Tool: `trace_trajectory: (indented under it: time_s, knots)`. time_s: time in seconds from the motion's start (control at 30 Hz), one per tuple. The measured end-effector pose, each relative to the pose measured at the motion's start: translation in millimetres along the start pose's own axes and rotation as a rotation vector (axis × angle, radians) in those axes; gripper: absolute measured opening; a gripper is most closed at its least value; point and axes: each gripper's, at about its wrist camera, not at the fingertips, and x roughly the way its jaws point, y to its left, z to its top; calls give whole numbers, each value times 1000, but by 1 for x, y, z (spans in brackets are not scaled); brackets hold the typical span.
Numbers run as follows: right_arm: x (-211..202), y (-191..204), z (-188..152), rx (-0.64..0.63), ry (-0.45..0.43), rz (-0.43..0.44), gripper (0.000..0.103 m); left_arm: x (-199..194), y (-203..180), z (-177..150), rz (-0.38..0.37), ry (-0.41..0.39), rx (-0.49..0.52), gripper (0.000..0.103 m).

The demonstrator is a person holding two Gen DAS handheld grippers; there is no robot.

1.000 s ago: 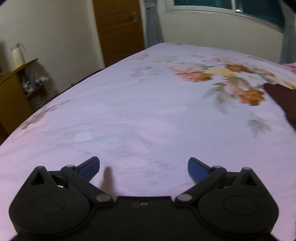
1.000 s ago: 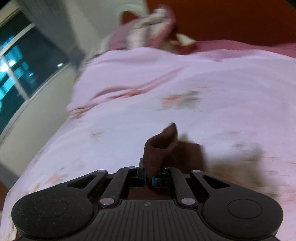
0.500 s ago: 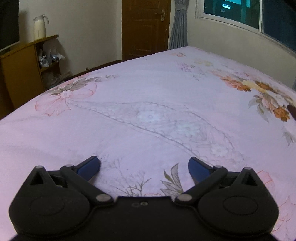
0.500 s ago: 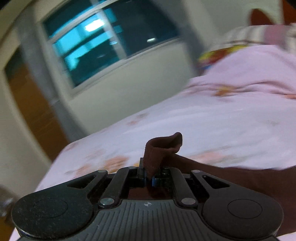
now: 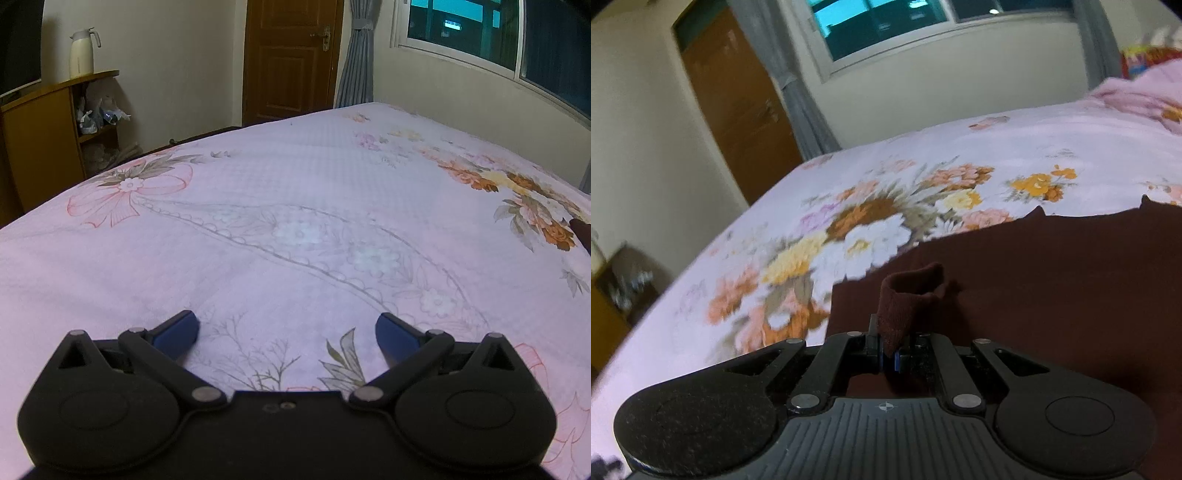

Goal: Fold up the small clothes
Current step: 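Carry the held sleeve across the shirt body and open the right tool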

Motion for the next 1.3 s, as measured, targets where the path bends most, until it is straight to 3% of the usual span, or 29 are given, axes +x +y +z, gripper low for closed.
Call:
trace_trajectory:
  time_s: [0.33,0.8,1.03,1.17,1.3]
  knots:
    - [-13,49,-41,-285,11,-24,5,1,-1,0,5,-3,5,103]
    - [-15,44,-41,-256,-1,-46,5,1,-4,-1,16,-6,14,103]
    - [-51,32,3,-206,-134,-73,5,1,-5,-1,20,-7,18,103]
    - [-51,20,16,-179,-85,-59,5,0,-6,-1,27,-6,22,103]
    - [-53,16,10,-164,-81,-40,5,-8,-32,0,43,-15,145,103]
